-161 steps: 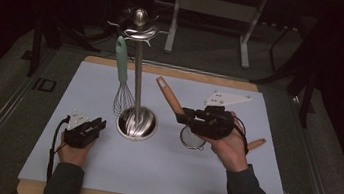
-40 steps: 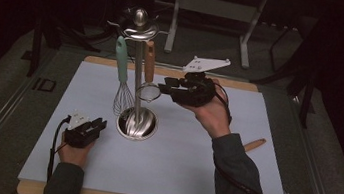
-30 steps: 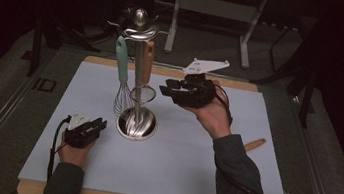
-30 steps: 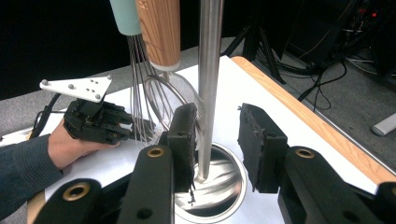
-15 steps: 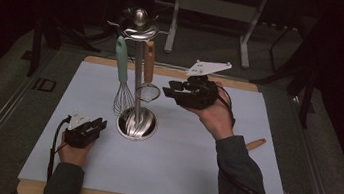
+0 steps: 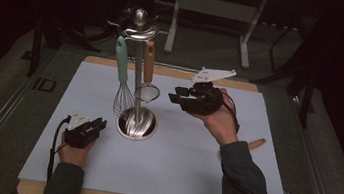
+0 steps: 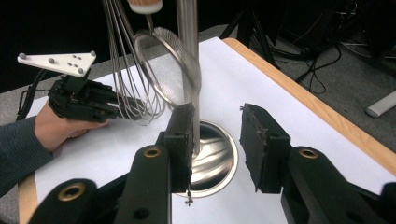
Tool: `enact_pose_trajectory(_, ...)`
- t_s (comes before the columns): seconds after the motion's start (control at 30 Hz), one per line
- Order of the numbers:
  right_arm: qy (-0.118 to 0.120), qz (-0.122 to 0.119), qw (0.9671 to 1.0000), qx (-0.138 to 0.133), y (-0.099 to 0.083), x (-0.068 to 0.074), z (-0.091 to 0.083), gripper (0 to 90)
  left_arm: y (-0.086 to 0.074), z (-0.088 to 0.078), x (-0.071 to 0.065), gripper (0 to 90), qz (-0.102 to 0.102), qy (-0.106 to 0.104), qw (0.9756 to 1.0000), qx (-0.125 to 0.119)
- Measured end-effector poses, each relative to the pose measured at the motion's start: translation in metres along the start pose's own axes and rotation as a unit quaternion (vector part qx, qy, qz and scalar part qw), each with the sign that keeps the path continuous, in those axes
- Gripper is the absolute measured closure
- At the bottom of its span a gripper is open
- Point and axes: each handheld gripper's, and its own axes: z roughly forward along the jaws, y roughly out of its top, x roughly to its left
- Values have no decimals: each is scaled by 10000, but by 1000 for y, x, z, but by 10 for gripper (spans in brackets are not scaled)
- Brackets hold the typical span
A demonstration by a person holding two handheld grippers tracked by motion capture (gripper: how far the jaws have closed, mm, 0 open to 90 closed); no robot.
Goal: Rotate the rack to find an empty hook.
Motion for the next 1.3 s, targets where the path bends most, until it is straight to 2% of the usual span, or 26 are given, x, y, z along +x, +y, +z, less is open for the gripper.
enact_pose_trajectory(0.27,-58,180,9998,30,-27,-8,-6,635,0,-2,0,780,-14,7,10000,-47)
enact_pose_trajectory(0.4,-89,318,9994,40,-41,-12,-10,630,0,-2,0,821,-33,13,10000,-47)
enact_pose_trajectory(0.47,-85,356,9993,76,-51,-13,-12,627,1,-2,0,874,-10,18,10000,-53)
enact_pose_trajectory(0.6,-176,416,9989,154,-68,-15,-15,623,3,-6,-2,898,-82,90,9996,-247)
enact_pose_trajectory(0.77,-332,597,9976,147,-89,-20,-24,620,8,-11,-6,897,-165,78,9988,-458)
enact_pose_trajectory(0.87,-467,668,9965,204,-100,-22,-27,617,11,-13,-6,897,-340,-21,9977,-592)
enact_pose_trajectory(1.0,-558,732,9954,272,-114,-23,-29,608,18,-17,-7,896,-342,11,9967,-732)
enact_pose_trajectory(1.1,-626,721,9949,339,-121,-23,-30,603,22,-21,-8,895,-409,-7,9957,-831)
enact_pose_trajectory(1.17,-729,721,9938,430,-133,-23,-32,597,27,-27,-10,894,-505,-100,9936,-1004)
enact_pose_trajectory(1.3,-814,837,9917,545,-151,-26,-31,591,35,-35,-17,895,-451,-165,9917,-1190)
